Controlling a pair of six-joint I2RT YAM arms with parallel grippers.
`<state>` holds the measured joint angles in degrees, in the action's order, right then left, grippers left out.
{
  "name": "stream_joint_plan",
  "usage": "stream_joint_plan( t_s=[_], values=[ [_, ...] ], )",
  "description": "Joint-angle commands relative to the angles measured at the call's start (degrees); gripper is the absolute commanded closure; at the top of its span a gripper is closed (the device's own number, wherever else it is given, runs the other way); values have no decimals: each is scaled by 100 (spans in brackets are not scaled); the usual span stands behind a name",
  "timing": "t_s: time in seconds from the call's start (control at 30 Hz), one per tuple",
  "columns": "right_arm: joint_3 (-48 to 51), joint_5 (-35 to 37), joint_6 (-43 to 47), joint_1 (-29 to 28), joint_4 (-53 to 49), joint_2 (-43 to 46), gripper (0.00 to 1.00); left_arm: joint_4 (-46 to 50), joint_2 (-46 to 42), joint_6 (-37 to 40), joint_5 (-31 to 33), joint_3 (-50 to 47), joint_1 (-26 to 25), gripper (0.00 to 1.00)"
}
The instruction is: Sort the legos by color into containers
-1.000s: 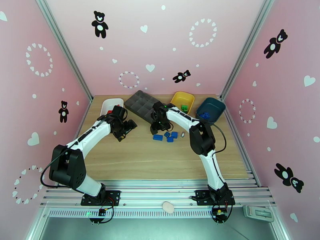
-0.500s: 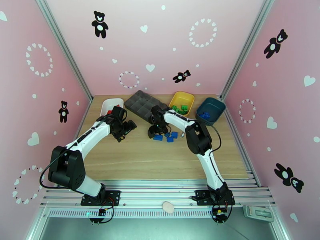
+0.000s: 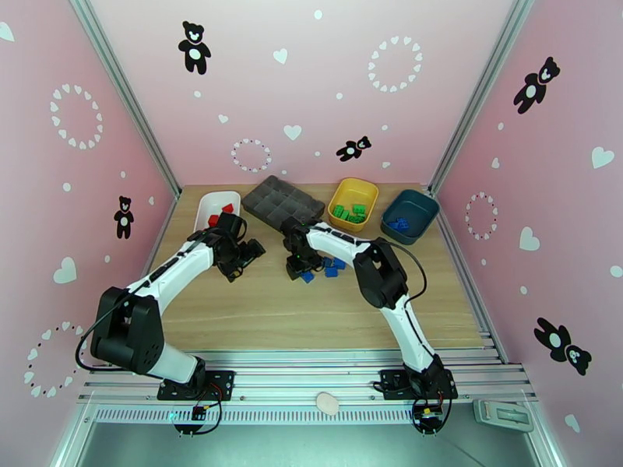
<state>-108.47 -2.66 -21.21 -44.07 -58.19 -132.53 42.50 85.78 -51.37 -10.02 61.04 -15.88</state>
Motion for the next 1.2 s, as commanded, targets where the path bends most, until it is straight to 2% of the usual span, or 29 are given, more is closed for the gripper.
stream_joint_plan(
  t_s=[0.0, 0.1, 0.2, 0.33, 0.47, 0.7, 0.97, 1.17],
  values=[
    [-54, 462, -270, -13, -297, 45, 55, -114, -182, -79, -73, -118, 40, 10],
    [-21, 512, -411, -14, -255, 129, 64, -161, -134, -88, -165, -119, 39, 10],
    [-24, 512, -500, -13, -180, 324, 69, -285, 24, -114, -344, -84, 35, 10],
    [4, 381, -668, 88, -41, 699, 74, -502, 419, -140, -664, 146, -71, 10],
    [70, 233, -829, 338, 86, 1071, 76, -556, 964, -71, -857, 792, -417, 10],
    [426, 531, -982, 1122, 109, 1734, 80, -724, 2369, -66, -1681, 2507, -1124, 10],
    [662, 1550, -802, 2352, -248, 2177, 80, -184, 3905, -11, -2239, 4886, -1672, 10],
    [401, 2367, -469, 3228, -322, 2073, 80, 383, 4962, -21, -2562, 6712, -1982, 10]
  ],
)
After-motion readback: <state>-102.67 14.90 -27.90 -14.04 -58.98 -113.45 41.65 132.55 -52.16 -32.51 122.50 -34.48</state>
